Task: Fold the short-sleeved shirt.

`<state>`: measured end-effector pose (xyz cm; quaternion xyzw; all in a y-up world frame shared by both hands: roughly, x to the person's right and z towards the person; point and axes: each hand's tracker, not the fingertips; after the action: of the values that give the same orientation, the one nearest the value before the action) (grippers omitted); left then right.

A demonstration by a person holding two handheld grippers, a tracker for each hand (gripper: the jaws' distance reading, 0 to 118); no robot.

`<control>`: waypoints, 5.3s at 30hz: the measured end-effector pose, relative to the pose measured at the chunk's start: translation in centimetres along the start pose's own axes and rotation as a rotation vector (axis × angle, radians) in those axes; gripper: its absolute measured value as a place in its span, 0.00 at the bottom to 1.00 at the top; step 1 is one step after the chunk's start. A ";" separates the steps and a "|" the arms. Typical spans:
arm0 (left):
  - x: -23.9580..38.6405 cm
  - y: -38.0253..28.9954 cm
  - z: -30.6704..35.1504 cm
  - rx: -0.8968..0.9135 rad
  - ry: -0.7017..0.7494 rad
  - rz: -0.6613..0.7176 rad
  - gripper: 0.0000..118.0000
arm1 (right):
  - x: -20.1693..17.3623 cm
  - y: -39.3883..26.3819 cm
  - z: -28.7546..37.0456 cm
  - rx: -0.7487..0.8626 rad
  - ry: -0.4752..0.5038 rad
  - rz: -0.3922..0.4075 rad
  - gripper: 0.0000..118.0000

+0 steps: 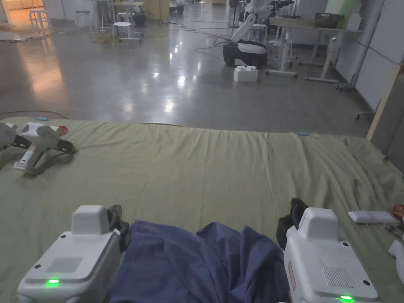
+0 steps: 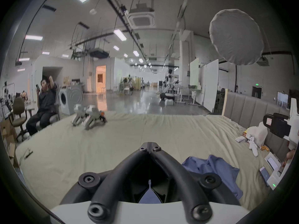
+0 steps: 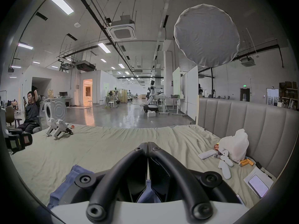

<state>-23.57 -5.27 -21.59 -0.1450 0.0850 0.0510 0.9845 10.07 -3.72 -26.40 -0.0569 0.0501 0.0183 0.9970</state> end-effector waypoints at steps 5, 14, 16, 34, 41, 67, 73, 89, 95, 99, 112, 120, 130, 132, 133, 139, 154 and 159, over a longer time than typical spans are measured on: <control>-4.3 -1.8 -6.5 -0.228 -0.034 0.050 0.00 | 0.0 -0.8 -1.1 -0.040 0.016 0.025 0.00; -6.5 -2.8 -21.7 -0.548 -0.092 0.084 0.00 | 0.9 -3.0 -4.2 -0.128 0.006 0.053 0.00; -6.7 -3.4 -24.6 -0.598 -0.089 0.094 0.17 | 1.2 -3.6 -4.9 -0.148 0.002 0.062 0.00; 0.1 -7.7 -30.2 -0.680 -0.154 -0.258 0.04 | 4.7 -7.9 -8.7 -0.375 -0.048 0.046 0.01; -0.2 -5.3 -26.3 -0.573 -0.167 -0.186 0.03 | 7.6 -9.2 -12.8 -0.603 0.005 0.051 0.53; -4.8 5.4 -9.6 -0.220 -0.137 -0.063 0.03 | 9.5 -2.8 -9.6 -0.465 0.068 0.067 0.04; -6.8 12.5 -6.0 -0.100 -0.108 -0.041 0.03 | 10.6 6.0 -7.8 -0.282 0.062 0.100 0.04; -12.7 26.5 -4.6 0.064 0.038 0.040 0.03 | 11.8 22.6 -9.4 -0.065 -0.021 0.108 0.03; -13.3 27.7 -6.9 0.054 0.083 0.069 0.03 | 11.4 25.3 -11.6 -0.071 -0.043 0.104 0.04; -13.8 28.5 -8.9 0.036 0.092 0.050 0.03 | 11.8 26.7 -13.9 -0.077 -0.059 0.104 0.03; -13.3 29.7 -12.5 0.080 0.112 0.001 0.03 | 11.5 26.3 -19.0 -0.043 -0.072 0.122 0.03; -15.0 17.2 -11.5 -0.017 0.069 0.027 0.03 | 13.3 15.3 -17.1 -0.187 -0.034 0.112 0.04; -16.3 0.3 -2.6 -0.208 0.043 -0.004 0.03 | 13.7 0.8 -6.8 -0.347 -0.040 0.173 0.04; -16.8 -1.8 -1.4 -0.281 0.059 0.004 0.03 | 13.5 -1.2 -4.8 -0.384 -0.046 0.174 0.04; -16.8 -2.8 -1.0 -0.298 0.076 0.020 0.03 | 13.6 -2.1 -3.9 -0.401 -0.057 0.175 0.04; -16.7 -6.0 0.5 -0.436 0.095 0.045 0.03 | 13.6 -6.9 0.2 -0.495 -0.085 0.184 0.04; -13.7 -4.9 3.3 -0.337 0.170 -0.059 0.58 | 9.3 -5.6 3.1 -0.289 -0.080 0.138 0.55; -8.0 -2.2 3.2 -0.158 0.133 -0.095 0.42 | 4.3 -2.2 2.3 -0.147 -0.022 0.055 0.55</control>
<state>-30.67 -7.00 -16.53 -0.2293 0.1389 0.0011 0.9634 14.70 -5.49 -24.33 -0.1283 0.0395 0.0497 0.9897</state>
